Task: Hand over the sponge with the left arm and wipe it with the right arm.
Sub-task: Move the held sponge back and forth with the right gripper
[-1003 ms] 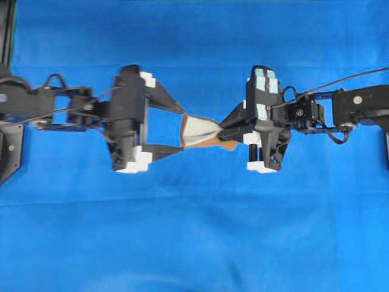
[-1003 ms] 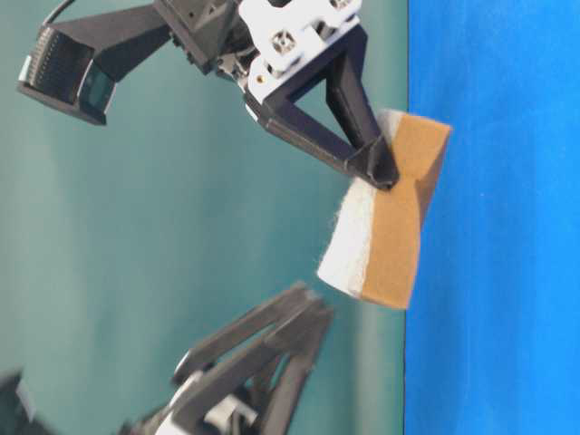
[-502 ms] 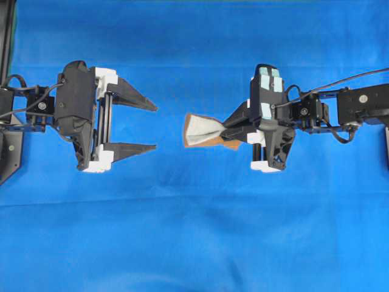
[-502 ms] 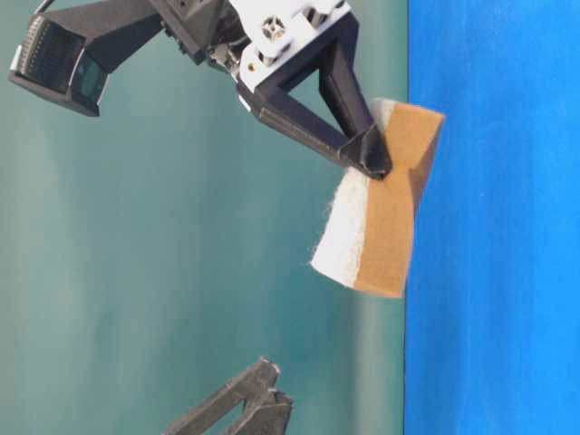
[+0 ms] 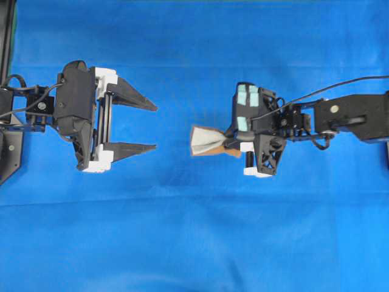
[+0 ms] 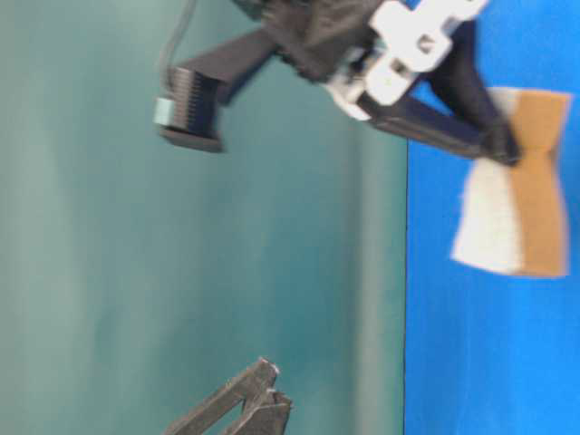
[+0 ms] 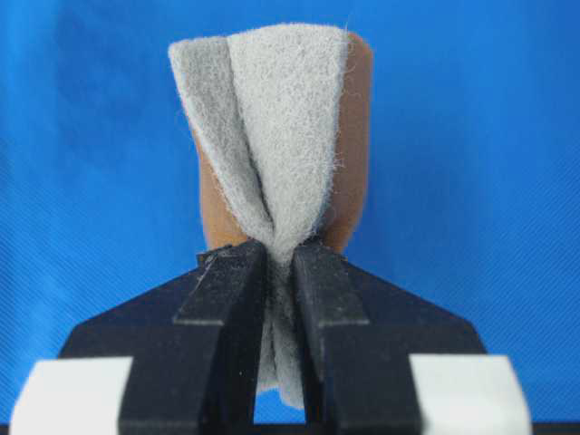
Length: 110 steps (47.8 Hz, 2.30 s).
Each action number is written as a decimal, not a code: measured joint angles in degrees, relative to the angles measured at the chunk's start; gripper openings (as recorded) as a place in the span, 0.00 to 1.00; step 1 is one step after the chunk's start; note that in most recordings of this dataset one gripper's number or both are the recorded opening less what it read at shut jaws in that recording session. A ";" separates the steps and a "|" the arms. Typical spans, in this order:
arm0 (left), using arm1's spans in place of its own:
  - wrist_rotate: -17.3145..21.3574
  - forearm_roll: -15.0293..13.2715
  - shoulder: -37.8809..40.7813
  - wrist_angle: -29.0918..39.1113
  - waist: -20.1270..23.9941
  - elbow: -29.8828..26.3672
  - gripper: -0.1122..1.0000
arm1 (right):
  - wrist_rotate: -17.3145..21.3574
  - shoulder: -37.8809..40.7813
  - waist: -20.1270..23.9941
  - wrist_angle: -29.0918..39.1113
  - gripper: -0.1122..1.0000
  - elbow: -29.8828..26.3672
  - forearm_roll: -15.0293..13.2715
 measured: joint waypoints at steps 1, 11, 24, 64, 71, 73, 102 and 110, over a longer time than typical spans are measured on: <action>0.00 0.00 0.00 0.00 0.00 0.00 0.88 | 0.00 0.44 -0.09 0.00 0.23 -0.09 0.00; 0.09 0.00 -0.09 0.00 0.00 0.00 0.88 | 0.00 3.60 -0.09 -0.79 0.23 -0.35 0.09; 0.18 0.00 -0.44 0.00 0.00 0.35 0.88 | -0.26 3.96 -3.34 -1.14 0.23 -0.35 0.00; 0.18 0.00 -0.44 0.09 0.00 0.35 0.88 | 0.62 5.54 -5.36 -3.69 0.23 -0.26 -0.44; 0.26 0.00 -0.44 0.09 0.00 0.35 0.88 | 3.16 4.48 2.55 -2.99 0.23 -0.26 0.44; 0.18 0.00 -0.44 0.00 0.00 0.35 0.88 | 3.96 4.04 4.39 -3.08 0.23 -0.26 0.44; 0.35 0.00 -0.44 0.00 0.00 0.35 0.88 | 5.27 4.13 -2.29 -3.08 0.23 0.09 -4.04; 0.09 0.00 -0.44 0.00 0.00 0.35 0.88 | 5.27 5.89 -7.38 -3.43 0.23 -0.18 -7.03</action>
